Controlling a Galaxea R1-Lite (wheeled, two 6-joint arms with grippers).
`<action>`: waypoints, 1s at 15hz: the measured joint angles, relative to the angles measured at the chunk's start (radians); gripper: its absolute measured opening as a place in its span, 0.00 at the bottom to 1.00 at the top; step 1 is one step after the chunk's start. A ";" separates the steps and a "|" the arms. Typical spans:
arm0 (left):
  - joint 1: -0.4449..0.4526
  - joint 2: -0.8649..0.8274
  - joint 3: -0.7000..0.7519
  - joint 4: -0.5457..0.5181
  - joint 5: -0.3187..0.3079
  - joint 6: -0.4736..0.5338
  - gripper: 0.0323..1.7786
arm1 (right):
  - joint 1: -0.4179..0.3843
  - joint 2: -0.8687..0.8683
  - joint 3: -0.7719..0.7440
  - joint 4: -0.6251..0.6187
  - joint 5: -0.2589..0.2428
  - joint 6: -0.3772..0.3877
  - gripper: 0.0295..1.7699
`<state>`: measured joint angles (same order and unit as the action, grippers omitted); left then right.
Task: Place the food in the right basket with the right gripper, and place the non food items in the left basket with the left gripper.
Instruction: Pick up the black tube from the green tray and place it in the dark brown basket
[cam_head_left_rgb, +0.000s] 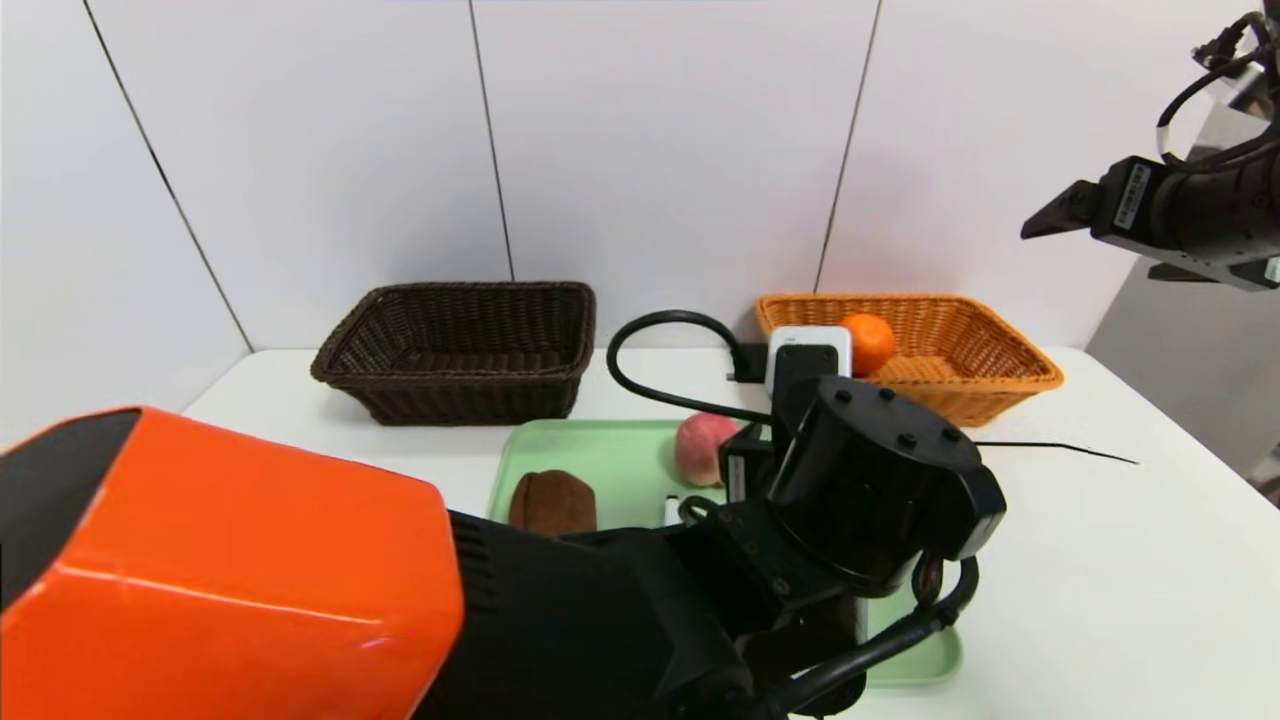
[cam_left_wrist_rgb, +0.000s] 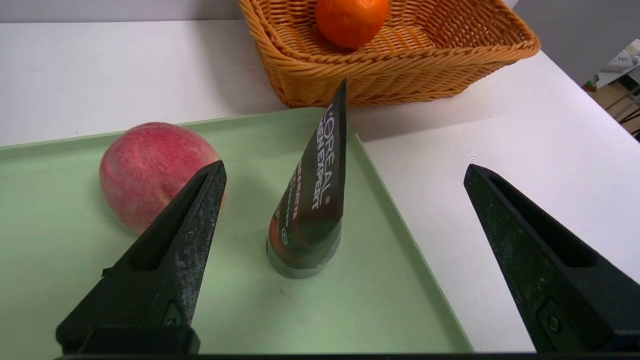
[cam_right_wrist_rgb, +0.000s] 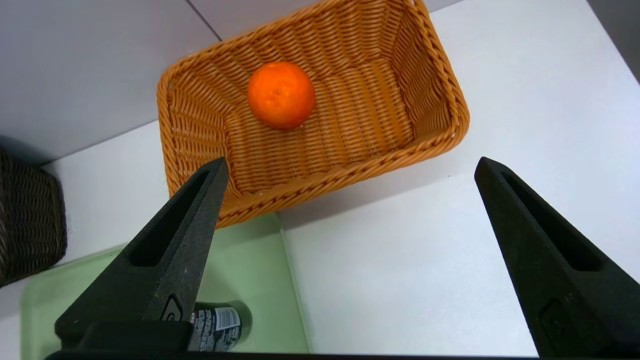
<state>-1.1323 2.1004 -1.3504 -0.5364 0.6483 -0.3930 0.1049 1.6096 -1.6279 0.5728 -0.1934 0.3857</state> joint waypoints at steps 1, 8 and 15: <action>0.000 0.014 0.000 -0.006 0.008 0.011 0.95 | -0.001 -0.005 0.010 0.000 0.000 0.000 0.96; 0.003 0.127 0.003 -0.210 0.022 0.182 0.95 | 0.006 -0.024 0.034 0.000 0.008 0.001 0.96; 0.027 0.208 0.001 -0.327 0.021 0.256 0.95 | 0.007 -0.056 0.097 -0.022 0.024 -0.001 0.96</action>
<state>-1.1049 2.3083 -1.3489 -0.8630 0.6696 -0.1366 0.1119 1.5538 -1.5313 0.5506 -0.1691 0.3847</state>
